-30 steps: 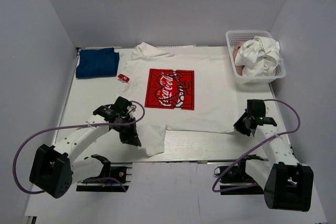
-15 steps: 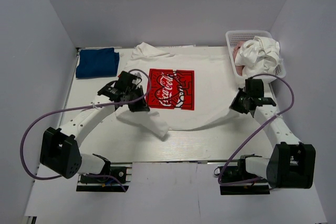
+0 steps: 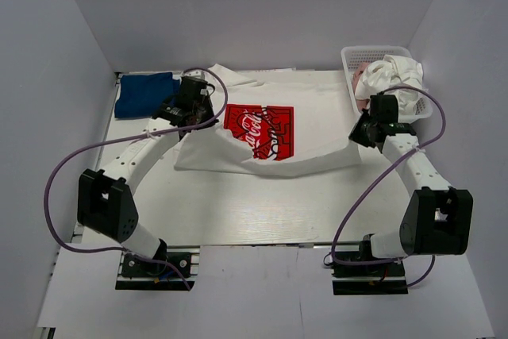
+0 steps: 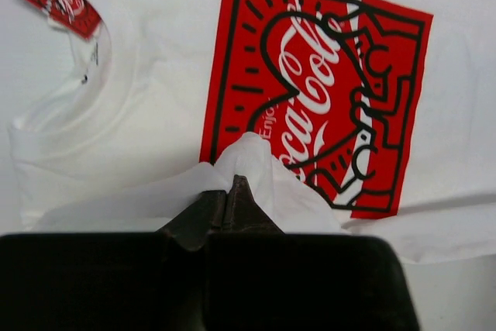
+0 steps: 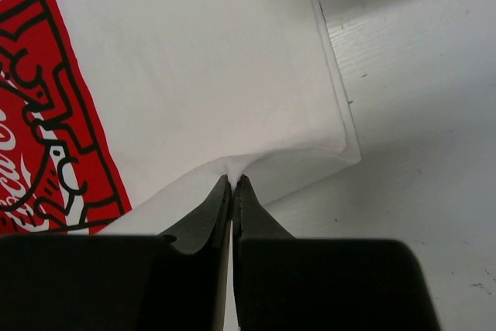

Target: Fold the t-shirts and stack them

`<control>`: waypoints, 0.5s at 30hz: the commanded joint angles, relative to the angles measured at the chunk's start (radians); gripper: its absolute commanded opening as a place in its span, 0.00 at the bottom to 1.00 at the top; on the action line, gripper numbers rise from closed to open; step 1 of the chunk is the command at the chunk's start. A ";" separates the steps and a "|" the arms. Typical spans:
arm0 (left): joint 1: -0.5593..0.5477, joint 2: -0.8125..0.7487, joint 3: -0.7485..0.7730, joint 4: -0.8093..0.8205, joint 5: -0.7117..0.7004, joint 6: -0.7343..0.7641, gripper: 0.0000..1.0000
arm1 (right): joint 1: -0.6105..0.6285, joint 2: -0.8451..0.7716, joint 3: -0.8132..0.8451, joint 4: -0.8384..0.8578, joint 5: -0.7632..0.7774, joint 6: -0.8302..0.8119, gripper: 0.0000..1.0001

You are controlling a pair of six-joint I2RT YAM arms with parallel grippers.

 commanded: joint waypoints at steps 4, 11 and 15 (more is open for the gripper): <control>0.025 0.034 0.086 0.185 -0.076 0.162 0.00 | 0.002 0.058 0.099 0.008 0.056 -0.027 0.00; 0.055 0.171 0.153 0.219 -0.116 0.199 0.00 | 0.005 0.168 0.193 0.010 0.082 -0.033 0.00; 0.085 0.293 0.218 0.243 -0.116 0.199 0.22 | 0.016 0.225 0.239 0.005 0.111 -0.040 0.00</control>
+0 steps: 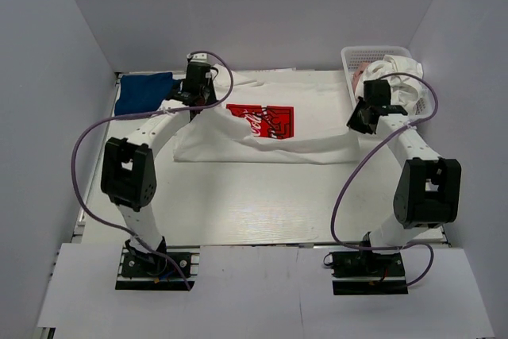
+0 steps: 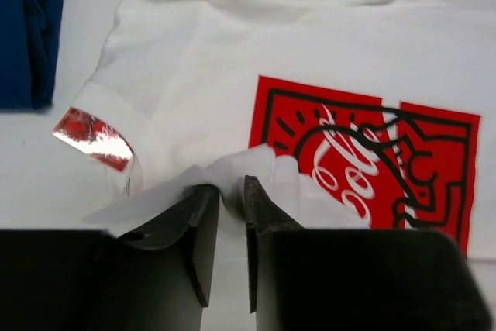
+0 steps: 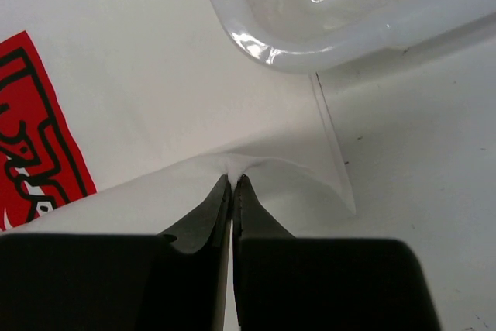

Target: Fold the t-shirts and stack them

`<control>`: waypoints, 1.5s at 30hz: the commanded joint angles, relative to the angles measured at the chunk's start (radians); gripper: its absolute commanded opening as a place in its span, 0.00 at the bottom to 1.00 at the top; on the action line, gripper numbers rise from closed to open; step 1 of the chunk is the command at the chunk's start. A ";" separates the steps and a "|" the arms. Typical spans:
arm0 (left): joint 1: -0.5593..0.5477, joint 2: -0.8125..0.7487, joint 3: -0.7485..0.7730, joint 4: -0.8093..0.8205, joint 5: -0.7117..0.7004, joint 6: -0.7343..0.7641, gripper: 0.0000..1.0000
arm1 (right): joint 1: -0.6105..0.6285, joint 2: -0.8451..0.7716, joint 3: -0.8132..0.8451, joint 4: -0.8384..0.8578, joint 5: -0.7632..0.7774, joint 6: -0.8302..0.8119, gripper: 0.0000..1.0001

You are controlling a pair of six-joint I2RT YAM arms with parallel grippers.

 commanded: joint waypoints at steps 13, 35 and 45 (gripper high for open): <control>0.087 0.136 0.077 -0.029 0.110 -0.024 1.00 | 0.155 -0.060 0.013 -0.013 0.099 -0.063 0.90; 0.087 -0.036 -0.526 0.055 0.181 -0.253 1.00 | 0.215 0.174 -0.256 0.153 -0.095 0.027 0.90; 0.069 -0.525 -0.898 -0.075 0.149 -0.385 1.00 | 0.274 -0.214 -0.646 0.083 -0.293 0.041 0.90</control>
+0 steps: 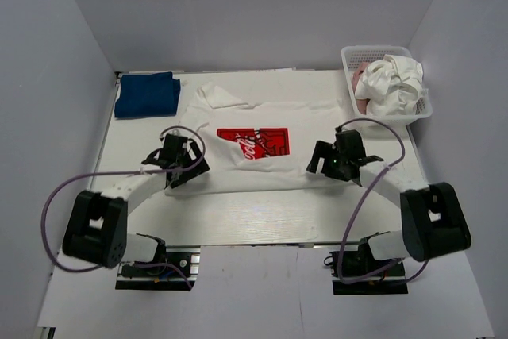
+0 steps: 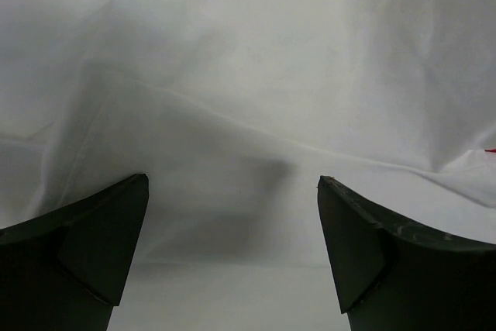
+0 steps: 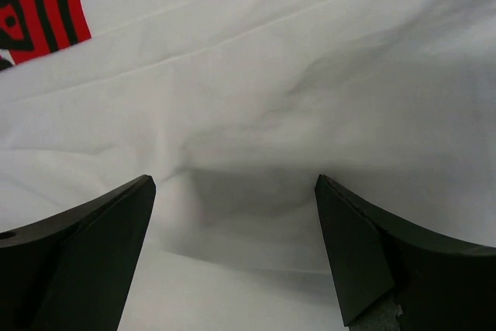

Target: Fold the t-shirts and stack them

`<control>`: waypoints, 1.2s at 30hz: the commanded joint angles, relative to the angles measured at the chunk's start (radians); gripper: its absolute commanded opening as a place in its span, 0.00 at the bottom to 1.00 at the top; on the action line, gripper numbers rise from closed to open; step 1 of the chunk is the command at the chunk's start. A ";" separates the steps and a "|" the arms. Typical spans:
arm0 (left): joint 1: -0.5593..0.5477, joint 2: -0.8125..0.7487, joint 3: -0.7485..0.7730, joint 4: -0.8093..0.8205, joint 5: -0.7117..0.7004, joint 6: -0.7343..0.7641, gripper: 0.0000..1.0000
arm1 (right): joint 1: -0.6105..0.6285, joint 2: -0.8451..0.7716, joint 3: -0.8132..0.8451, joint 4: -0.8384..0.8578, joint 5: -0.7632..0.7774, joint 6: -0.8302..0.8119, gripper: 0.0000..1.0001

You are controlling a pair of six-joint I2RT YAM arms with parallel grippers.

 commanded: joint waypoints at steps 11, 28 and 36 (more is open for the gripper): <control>-0.008 -0.547 -0.053 -0.201 -0.033 -0.052 1.00 | 0.199 -0.188 0.133 -0.041 -0.511 -0.131 0.90; -0.008 -0.494 -0.170 -0.052 -0.033 -0.062 1.00 | 0.422 0.534 0.539 0.398 -0.524 0.104 0.90; -0.008 -0.434 -0.257 0.055 0.060 -0.081 1.00 | 0.457 0.638 0.606 0.447 -0.487 0.106 0.90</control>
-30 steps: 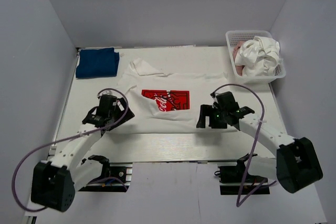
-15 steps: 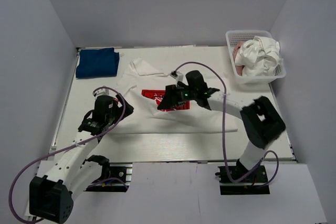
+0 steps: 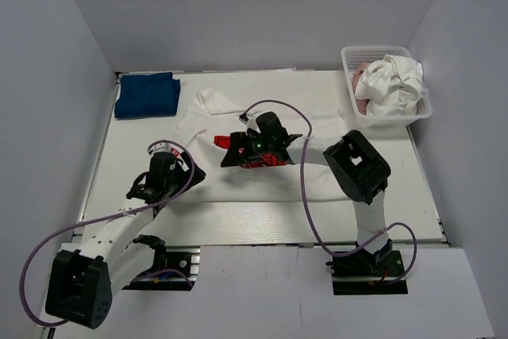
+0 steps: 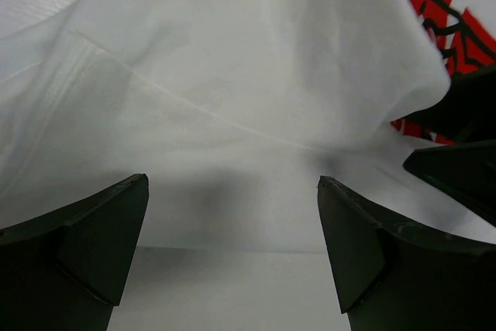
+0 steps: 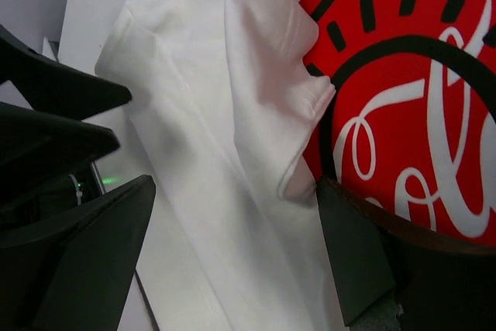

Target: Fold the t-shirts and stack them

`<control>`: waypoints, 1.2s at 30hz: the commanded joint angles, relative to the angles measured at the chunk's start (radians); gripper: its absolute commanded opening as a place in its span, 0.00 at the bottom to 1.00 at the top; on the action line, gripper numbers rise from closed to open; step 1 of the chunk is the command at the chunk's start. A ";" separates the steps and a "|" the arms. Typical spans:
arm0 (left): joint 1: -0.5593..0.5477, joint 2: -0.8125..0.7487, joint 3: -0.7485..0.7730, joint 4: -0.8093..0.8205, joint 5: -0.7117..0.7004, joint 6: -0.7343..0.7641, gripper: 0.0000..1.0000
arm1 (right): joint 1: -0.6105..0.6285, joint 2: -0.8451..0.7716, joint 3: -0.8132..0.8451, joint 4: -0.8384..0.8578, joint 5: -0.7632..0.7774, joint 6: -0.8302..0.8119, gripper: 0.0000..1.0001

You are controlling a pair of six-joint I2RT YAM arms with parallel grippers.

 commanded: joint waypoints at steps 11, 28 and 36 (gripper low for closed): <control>-0.003 0.088 -0.076 0.078 0.096 -0.019 1.00 | 0.054 0.097 0.098 0.247 0.104 0.074 0.90; -0.003 0.079 -0.067 -0.009 0.055 -0.019 1.00 | 0.029 0.162 0.033 0.784 0.114 0.301 0.90; -0.003 0.004 -0.067 -0.064 0.024 -0.030 1.00 | 0.005 0.175 0.072 0.697 0.088 0.285 0.79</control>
